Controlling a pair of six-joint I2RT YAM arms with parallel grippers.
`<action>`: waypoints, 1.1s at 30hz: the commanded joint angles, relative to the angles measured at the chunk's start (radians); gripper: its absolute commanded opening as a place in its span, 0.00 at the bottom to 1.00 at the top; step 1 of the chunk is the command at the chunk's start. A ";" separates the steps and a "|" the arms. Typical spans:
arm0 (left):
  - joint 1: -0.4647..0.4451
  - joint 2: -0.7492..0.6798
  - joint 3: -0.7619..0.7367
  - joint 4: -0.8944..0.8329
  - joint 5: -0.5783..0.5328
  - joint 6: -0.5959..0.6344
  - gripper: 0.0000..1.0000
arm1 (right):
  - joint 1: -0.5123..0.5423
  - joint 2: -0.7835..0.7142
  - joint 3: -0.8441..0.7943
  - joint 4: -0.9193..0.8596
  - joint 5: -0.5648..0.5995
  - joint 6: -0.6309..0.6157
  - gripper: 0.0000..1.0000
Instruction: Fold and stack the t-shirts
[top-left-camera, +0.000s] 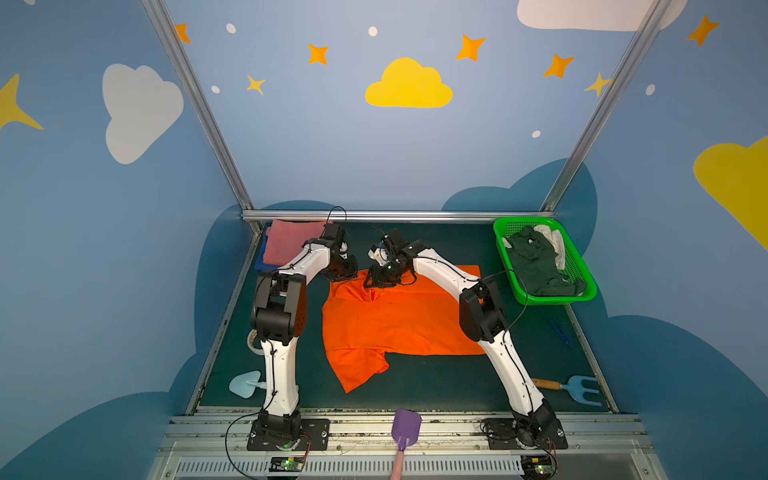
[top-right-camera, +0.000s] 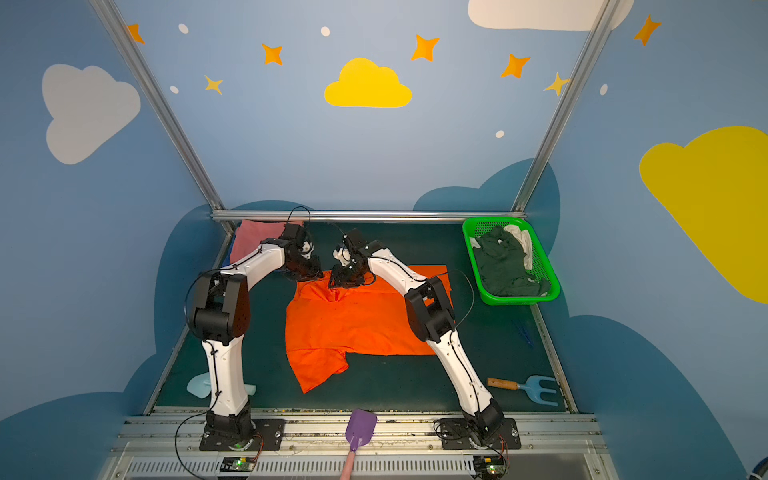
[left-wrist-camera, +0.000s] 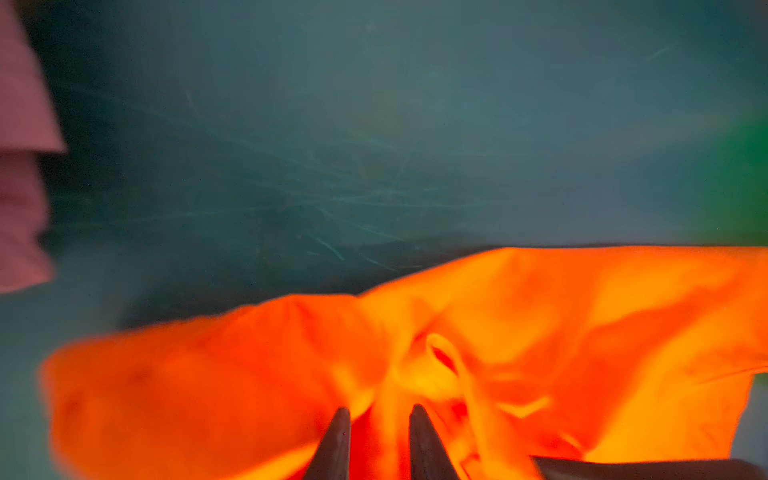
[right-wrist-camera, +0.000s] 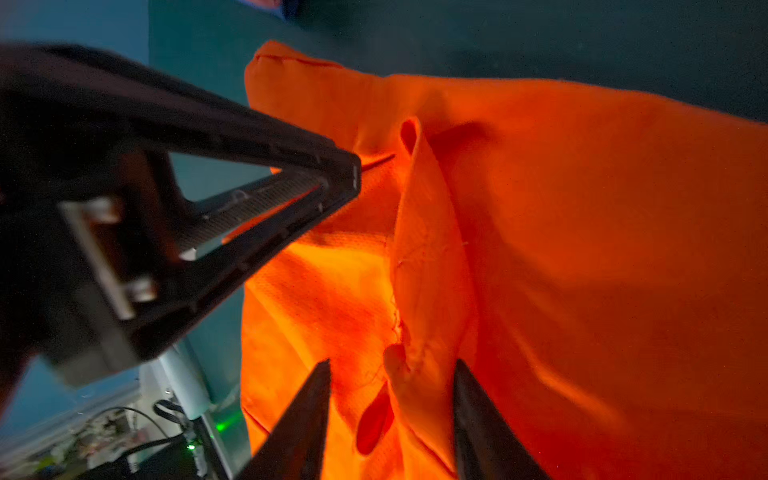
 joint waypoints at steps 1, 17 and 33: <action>0.005 -0.047 -0.013 0.025 -0.014 0.000 0.31 | 0.005 0.008 0.011 -0.066 0.051 -0.035 0.31; 0.003 -0.161 -0.163 0.101 0.036 -0.047 0.19 | 0.013 -0.157 -0.213 0.071 -0.004 -0.029 0.06; -0.060 -0.245 -0.257 0.119 0.032 -0.065 0.36 | 0.018 -0.314 -0.484 0.148 -0.011 -0.035 0.23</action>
